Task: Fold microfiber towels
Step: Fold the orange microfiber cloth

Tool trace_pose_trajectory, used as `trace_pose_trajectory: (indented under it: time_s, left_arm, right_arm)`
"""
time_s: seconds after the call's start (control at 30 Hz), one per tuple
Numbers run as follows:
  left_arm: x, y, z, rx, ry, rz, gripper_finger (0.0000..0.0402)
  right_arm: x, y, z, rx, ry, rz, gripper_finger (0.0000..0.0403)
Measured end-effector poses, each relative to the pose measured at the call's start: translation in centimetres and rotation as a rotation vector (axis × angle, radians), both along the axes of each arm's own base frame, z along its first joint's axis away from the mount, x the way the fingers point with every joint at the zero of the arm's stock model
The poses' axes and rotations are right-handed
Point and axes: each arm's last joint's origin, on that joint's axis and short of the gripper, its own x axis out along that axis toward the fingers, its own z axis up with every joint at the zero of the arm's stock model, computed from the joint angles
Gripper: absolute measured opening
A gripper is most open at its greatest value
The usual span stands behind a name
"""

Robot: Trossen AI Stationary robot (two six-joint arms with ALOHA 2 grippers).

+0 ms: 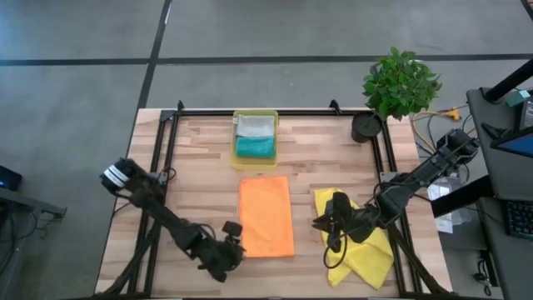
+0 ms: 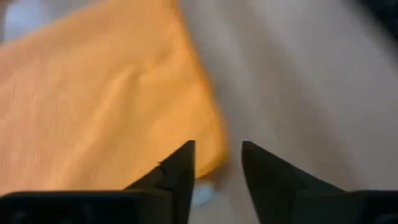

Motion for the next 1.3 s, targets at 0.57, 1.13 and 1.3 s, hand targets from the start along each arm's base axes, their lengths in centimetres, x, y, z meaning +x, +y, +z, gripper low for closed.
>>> trace_pose_trajectory:
  time_s: [0.57, 1.13, 1.3]
  left_arm:
    - [2.1, 0.9, -2.8, -0.008, 0.111, 0.005, 0.0102]
    - [2.1, 1.0, -3.0, -0.009, 0.117, 0.023, 0.0015]
    - [2.1, 1.1, -2.9, -0.056, 0.117, 0.077, 0.0015]
  right_arm:
    - [-0.1, 0.3, -0.1, 0.080, 0.061, 0.096, 0.0066]
    - [4.3, 1.4, -4.7, -0.485, 0.029, 0.711, 0.0142]
    - [6.2, 2.5, -7.2, -0.701, 0.056, 0.893, 0.0187]
